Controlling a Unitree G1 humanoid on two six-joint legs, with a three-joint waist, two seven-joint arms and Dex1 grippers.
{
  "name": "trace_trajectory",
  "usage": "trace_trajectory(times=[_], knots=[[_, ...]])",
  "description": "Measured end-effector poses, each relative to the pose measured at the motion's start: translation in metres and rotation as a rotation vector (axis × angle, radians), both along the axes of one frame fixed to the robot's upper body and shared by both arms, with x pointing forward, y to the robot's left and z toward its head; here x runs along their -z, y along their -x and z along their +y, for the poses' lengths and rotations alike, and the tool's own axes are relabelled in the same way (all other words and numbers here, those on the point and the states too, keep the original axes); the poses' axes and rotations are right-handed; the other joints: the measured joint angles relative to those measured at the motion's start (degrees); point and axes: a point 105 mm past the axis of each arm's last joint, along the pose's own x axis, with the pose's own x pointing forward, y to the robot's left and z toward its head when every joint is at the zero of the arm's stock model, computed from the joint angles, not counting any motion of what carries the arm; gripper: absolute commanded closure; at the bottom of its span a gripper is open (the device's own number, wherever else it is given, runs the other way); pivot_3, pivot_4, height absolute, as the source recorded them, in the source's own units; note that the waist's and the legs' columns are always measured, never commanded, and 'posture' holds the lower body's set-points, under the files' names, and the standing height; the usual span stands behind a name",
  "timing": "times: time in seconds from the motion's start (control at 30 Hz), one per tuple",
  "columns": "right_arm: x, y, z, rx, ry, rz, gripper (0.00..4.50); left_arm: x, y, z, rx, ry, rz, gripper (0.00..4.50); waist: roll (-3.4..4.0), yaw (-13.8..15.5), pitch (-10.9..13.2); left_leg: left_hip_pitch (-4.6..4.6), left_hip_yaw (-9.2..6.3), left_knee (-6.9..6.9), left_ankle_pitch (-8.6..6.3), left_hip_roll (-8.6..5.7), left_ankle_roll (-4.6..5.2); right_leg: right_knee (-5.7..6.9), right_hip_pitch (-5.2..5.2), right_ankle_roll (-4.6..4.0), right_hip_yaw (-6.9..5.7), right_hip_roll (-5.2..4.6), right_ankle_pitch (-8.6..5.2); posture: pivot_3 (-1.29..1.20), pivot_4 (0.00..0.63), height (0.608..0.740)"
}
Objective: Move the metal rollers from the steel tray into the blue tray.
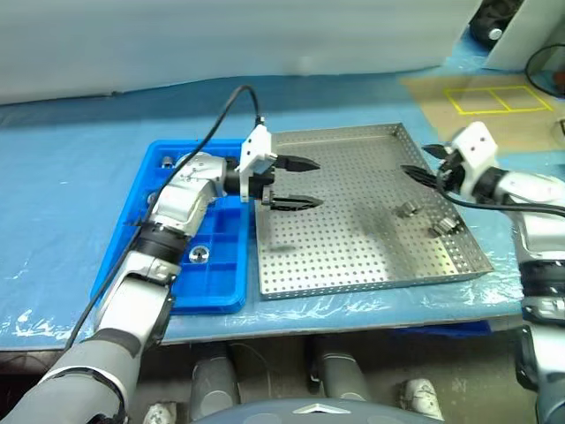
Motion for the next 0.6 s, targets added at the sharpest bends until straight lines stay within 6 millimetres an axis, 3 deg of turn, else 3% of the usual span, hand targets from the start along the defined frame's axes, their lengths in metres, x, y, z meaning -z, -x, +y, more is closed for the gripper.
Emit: trace_trajectory(times=[0.2,0.37,0.5,0.6], knots=[[0.022,0.011,0.001,0.033,-0.024,0.036,1.51,0.008,-0.007,-0.016,0.027,-0.010,-0.010,0.75,0.04,-1.43,-0.02,0.10,0.00,0.13,-0.04,-0.02,0.07,-0.04,0.15,0.01,0.00,-0.01,0.07,-0.45,0.150,0.740],[0.031,0.008,0.016,0.020,-0.059,0.044,1.51,0.021,-0.010,-0.020,0.024,-0.028,0.026,0.75,0.04,-1.49,-0.02,0.09,0.00,0.18,-0.06,-0.03,0.11,-0.09,0.20,-0.01,-0.02,-0.03,0.13,-0.44,0.150,0.740],[0.042,0.003,0.030,-0.013,-0.063,0.077,1.51,0.021,-0.009,-0.021,0.028,-0.028,0.017,0.75,0.04,-1.41,-0.02,0.03,0.00,0.18,-0.11,-0.05,0.19,-0.18,0.21,-0.02,-0.04,-0.08,0.14,-0.42,0.150,0.740],[0.053,-0.001,0.029,-0.009,-0.053,0.108,1.51,0.018,-0.009,-0.019,0.027,-0.028,0.006,0.75,0.04,-1.30,-0.02,0.00,0.00,0.17,-0.14,-0.05,0.24,-0.23,0.22,-0.02,-0.05,-0.09,0.14,-0.40,0.150,0.740]])
